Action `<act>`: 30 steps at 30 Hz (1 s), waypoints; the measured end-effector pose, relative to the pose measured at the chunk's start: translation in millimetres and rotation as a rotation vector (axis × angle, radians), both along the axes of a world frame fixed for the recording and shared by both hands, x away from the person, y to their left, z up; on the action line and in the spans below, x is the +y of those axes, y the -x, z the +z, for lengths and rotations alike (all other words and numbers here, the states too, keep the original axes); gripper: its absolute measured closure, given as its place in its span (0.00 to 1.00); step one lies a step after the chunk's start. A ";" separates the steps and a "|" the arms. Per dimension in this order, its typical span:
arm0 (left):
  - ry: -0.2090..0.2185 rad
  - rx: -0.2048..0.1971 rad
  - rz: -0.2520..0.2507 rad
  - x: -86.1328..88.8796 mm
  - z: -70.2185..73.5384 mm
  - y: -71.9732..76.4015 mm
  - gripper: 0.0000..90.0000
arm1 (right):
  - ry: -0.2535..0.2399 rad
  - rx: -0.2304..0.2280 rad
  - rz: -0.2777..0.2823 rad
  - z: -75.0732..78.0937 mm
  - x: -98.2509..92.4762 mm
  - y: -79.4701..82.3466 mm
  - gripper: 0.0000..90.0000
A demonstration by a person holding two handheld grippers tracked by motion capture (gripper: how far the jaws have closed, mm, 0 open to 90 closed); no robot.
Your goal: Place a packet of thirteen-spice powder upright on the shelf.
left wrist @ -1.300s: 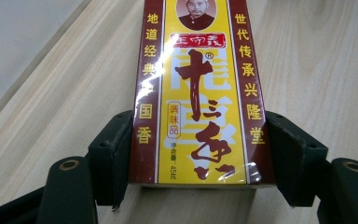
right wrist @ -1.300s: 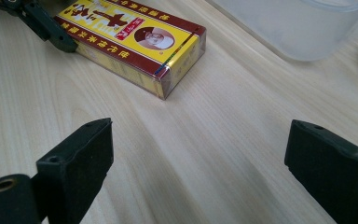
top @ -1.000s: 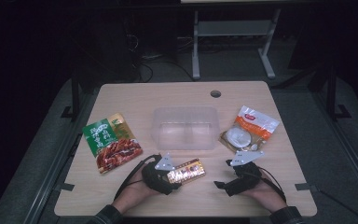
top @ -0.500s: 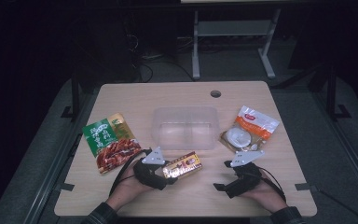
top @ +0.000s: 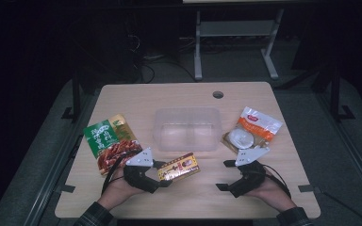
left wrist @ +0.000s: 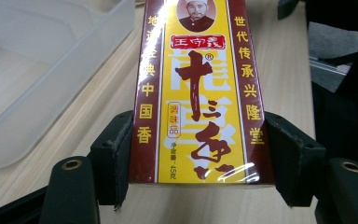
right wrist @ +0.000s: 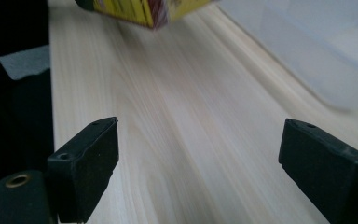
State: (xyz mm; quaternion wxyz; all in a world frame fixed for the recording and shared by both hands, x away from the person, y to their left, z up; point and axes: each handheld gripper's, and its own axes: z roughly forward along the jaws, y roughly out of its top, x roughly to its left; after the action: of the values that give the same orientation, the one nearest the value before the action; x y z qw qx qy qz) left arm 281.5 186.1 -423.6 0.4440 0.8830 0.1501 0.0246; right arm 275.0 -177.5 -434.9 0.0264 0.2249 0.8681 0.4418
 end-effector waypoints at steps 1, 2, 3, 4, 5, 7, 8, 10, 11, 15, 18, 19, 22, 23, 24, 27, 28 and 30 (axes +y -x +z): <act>0.001 -0.003 -0.004 1.1 0.9 0.5 0.36 | -0.013 -0.003 0.007 2.1 0.4 -0.9 0.13; 0.001 -0.003 -0.004 1.1 0.9 0.5 0.36 | -0.030 -0.002 0.017 5.0 1.3 -2.5 0.13; 0.007 -0.002 -0.014 3.1 3.0 1.2 0.36 | -0.044 -0.006 0.032 7.9 2.8 -4.3 0.13; 0.016 -0.004 -0.018 3.9 3.5 1.2 0.36 | -0.057 -0.013 0.047 10.9 4.6 -5.8 0.13; 0.017 -0.007 -0.020 5.0 4.6 1.2 0.36 | -0.071 -0.017 0.060 13.8 6.4 -6.9 0.14; 0.020 -0.008 -0.031 6.4 5.8 1.3 0.36 | -0.092 -0.019 0.089 18.8 10.6 -9.3 0.14; 0.020 -0.008 -0.031 6.4 5.8 1.3 0.36 | -0.092 -0.019 0.089 18.8 10.6 -9.3 0.14; 0.028 -0.009 -0.036 7.4 6.6 2.0 0.36 | -0.107 -0.026 0.131 25.8 18.3 -13.5 0.14; 0.033 -0.011 -0.042 8.0 7.1 2.7 0.36 | -0.109 -0.035 0.146 28.1 22.1 -15.7 0.14; 0.038 -0.014 -0.055 8.4 7.5 3.0 0.36 | -0.116 -0.048 0.185 32.9 33.4 -21.8 0.14; 0.041 -0.014 -0.064 8.4 7.6 3.7 0.36 | -0.120 -0.050 0.219 34.5 43.2 -26.8 0.15; 0.041 -0.015 -0.067 8.3 7.9 3.9 0.36 | -0.121 -0.043 0.233 34.9 47.2 -28.3 0.15; 0.048 -0.017 -0.075 7.8 8.4 4.8 0.36 | -0.142 -0.028 0.269 33.4 55.5 -31.4 0.15; 0.050 -0.016 -0.077 7.8 8.6 5.1 0.36 | -0.140 -0.023 0.275 32.6 57.9 -31.7 0.15; 0.050 -0.018 -0.082 7.8 8.8 5.2 0.36 | -0.139 -0.024 0.287 31.5 60.2 -32.5 0.15; 0.052 -0.021 -0.094 7.2 9.2 5.9 0.36 | -0.137 -0.018 0.302 29.6 64.6 -32.9 0.16; 0.051 -0.022 -0.097 7.1 9.5 6.2 0.36 | -0.138 -0.014 0.306 29.3 65.5 -32.7 0.16; 0.057 -0.021 -0.103 6.0 9.3 7.0 0.36 | -0.138 -0.017 0.316 28.5 67.0 -32.6 0.17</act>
State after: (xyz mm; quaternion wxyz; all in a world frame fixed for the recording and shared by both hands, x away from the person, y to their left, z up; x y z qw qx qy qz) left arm 274.6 192.1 -414.2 0.4713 0.8762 0.1005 0.0065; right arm 307.6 -110.5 -406.4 -0.0513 0.0830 0.8600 0.5008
